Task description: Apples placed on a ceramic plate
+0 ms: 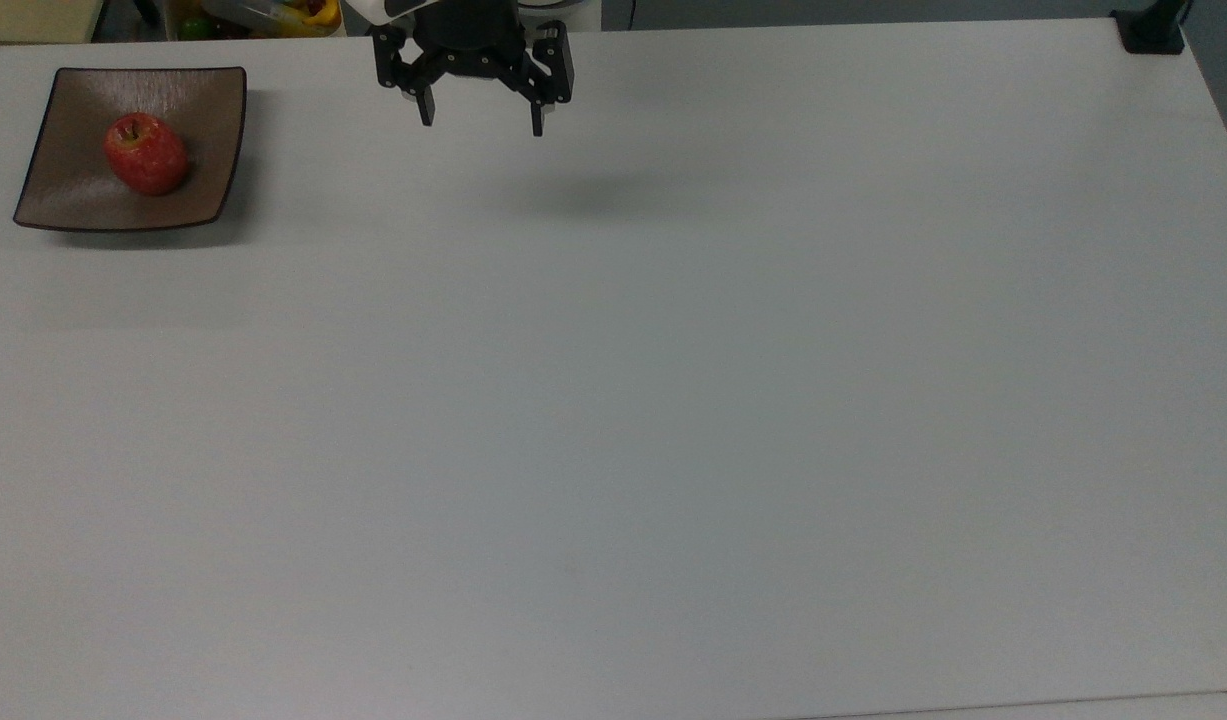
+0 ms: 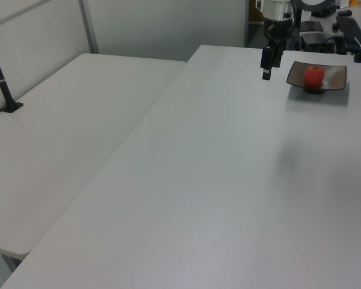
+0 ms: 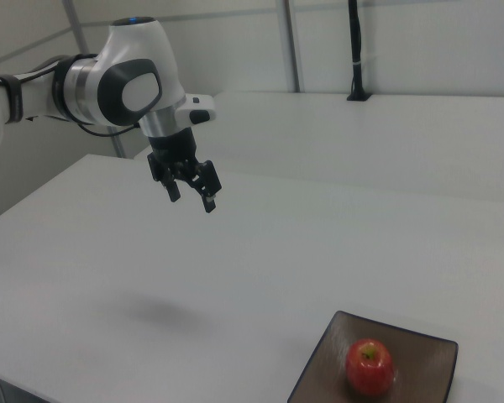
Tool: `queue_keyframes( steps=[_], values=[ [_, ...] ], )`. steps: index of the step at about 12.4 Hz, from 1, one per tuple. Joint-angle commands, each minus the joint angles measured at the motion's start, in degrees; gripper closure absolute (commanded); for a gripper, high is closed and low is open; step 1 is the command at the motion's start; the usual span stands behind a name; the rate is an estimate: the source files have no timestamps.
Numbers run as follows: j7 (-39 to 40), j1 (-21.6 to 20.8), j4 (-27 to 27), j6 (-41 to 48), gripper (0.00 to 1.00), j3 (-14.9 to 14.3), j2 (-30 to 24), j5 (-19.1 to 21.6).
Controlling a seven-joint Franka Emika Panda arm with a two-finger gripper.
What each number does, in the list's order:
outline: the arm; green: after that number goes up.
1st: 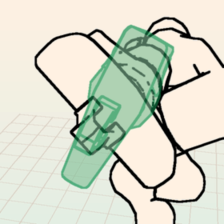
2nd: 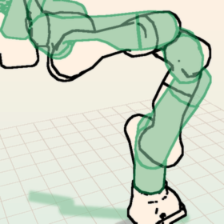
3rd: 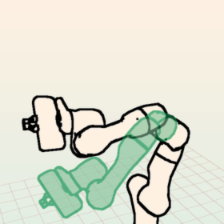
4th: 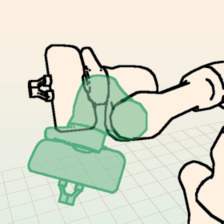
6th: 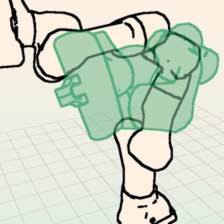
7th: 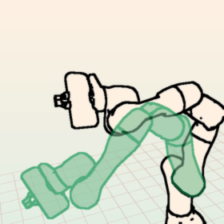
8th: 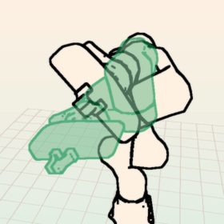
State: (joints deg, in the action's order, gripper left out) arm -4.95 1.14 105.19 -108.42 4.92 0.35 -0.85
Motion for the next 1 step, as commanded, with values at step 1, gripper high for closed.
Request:
queue_keyframes(
  steps=[1],
  values=[
    [2.1, -1.0, 0.8, 1.6, 0.0, -1.4, -1.5, 1.3]
  ],
)
